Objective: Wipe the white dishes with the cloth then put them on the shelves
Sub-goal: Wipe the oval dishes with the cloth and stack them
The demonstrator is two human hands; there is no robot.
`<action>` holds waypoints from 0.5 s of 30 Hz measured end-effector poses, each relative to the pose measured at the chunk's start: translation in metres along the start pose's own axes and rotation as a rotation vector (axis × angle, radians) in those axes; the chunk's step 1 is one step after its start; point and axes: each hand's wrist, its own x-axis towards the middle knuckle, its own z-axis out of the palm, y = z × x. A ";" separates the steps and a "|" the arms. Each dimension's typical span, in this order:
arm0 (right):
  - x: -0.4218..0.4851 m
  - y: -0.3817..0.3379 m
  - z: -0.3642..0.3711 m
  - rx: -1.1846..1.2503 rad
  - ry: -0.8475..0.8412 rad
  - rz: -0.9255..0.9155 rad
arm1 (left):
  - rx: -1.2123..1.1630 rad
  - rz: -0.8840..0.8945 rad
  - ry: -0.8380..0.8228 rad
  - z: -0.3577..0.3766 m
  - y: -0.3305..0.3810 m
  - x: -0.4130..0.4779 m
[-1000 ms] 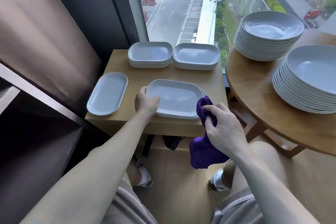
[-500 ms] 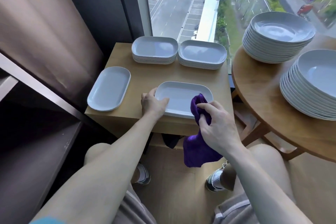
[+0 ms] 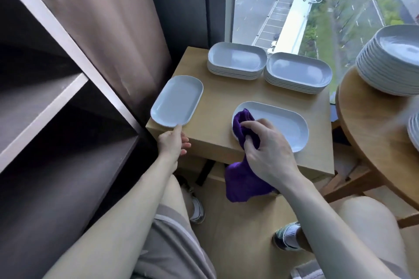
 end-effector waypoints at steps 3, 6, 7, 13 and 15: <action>0.009 -0.017 0.005 -0.001 -0.020 -0.063 | -0.045 -0.112 0.048 -0.022 0.009 0.018; 0.013 -0.028 0.009 -0.002 -0.024 -0.095 | 0.003 -0.122 0.059 -0.031 0.015 0.033; 0.013 -0.030 0.011 -0.002 -0.026 -0.101 | 0.019 -0.116 0.063 -0.032 0.016 0.037; 0.006 -0.030 0.011 -0.032 -0.058 -0.092 | 0.093 -0.085 0.063 -0.030 0.027 0.051; -0.001 -0.027 0.006 -0.036 -0.059 -0.083 | 0.109 -0.056 0.084 -0.028 0.030 0.049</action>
